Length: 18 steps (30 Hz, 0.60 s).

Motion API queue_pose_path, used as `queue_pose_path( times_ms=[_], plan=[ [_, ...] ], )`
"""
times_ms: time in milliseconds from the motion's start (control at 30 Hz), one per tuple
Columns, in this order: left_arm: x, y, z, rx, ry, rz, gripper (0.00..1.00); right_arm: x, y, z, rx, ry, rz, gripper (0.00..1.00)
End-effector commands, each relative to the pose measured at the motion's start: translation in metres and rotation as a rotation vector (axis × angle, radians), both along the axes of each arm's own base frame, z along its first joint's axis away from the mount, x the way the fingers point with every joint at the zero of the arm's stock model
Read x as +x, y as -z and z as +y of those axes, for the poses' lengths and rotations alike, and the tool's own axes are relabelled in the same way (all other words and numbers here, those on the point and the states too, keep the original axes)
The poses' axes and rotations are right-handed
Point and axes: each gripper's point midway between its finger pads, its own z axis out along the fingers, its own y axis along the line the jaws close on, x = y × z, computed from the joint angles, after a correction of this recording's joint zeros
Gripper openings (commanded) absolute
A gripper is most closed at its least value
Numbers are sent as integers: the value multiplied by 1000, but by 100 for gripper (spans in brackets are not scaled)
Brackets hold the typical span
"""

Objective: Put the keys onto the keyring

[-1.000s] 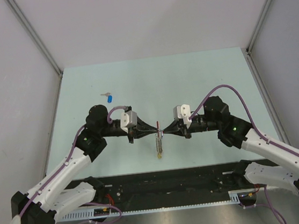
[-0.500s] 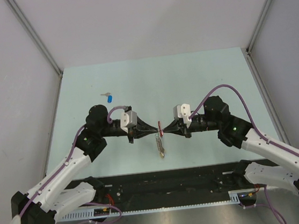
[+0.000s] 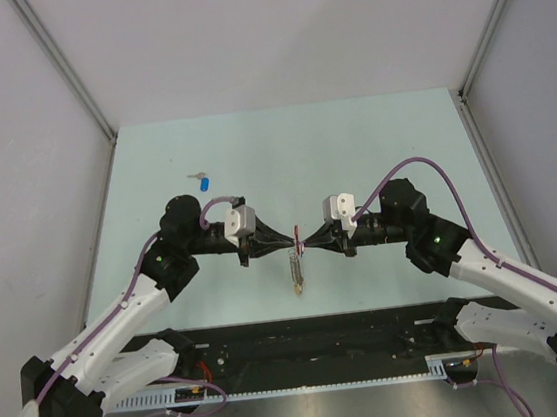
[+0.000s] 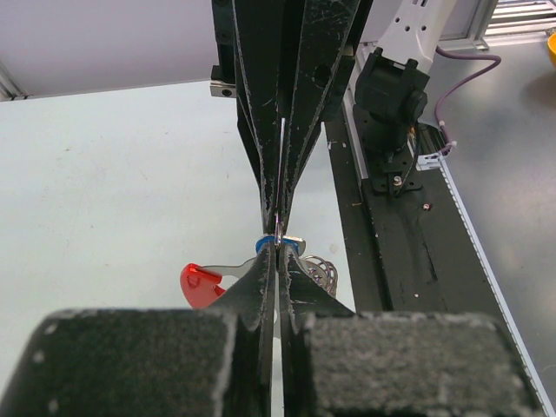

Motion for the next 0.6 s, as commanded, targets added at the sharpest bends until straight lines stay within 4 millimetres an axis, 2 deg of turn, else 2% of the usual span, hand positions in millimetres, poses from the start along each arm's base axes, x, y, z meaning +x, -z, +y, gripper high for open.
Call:
queue_pose_path(
  times_ms=[0,567],
  plan=[
    [4,-16,0,-35,-11,-40,1,-4,-14,3,35,-27,-40,0],
    [3,-14,-1,-31,-5,-31,0,-7,-18,2,42,-28,-57,0]
  ],
)
